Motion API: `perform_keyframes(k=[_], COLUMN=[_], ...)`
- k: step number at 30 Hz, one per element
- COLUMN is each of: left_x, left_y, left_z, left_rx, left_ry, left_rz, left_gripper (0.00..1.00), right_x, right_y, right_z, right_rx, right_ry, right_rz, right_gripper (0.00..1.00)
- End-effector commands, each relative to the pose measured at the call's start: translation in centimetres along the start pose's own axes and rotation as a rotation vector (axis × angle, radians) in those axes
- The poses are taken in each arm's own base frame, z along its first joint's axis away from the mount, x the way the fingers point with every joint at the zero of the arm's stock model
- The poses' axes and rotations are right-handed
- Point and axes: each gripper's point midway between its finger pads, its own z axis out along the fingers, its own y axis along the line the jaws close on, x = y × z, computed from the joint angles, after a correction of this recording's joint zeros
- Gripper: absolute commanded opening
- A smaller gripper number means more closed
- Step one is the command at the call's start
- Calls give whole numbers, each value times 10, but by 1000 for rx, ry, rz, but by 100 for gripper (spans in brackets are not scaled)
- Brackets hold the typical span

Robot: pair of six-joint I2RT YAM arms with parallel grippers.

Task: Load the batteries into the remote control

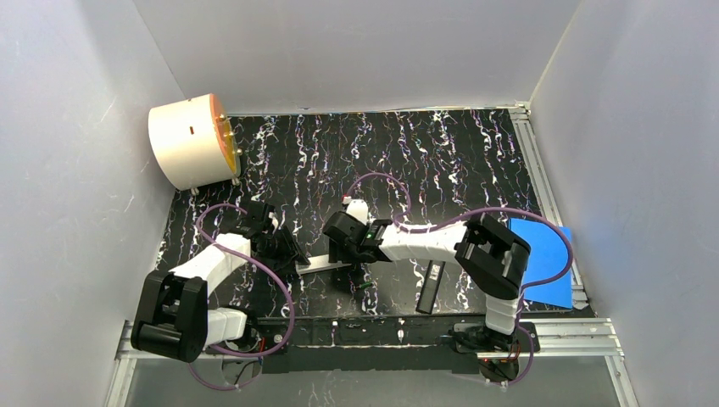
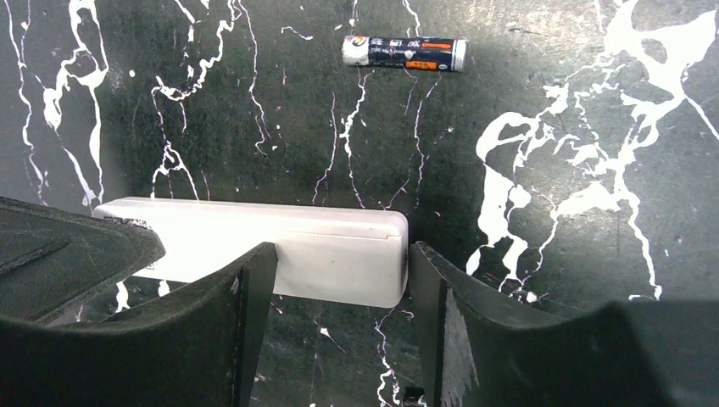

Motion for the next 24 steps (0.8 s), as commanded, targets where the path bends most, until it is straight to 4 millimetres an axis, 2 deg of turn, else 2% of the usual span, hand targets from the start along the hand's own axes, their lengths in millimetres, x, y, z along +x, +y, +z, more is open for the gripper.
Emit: perform_keyframes(k=[1,7,13,18,24], left_x=[35,35,36,36,32], left_y=[4,6,7,9,6], left_z=[27,29,27,25,23], left_rx=[53,48,52,48,47], left_ry=[125,126,120,107,92], left_rz=[13,18,24,34,45], left_gripper=[35,35,35,35,49], right_x=[58,35,35,16,-9], right_y=[-99,-71,-51,-32,-18], right_z=[5,-7,-6,-19,-37], right_rx=[362,272,204,146,83], right_ry=[155,102,109,68,16], right_rz=[-189,-201,-207,-194,-154], right_gripper=[67,72,71,73,76])
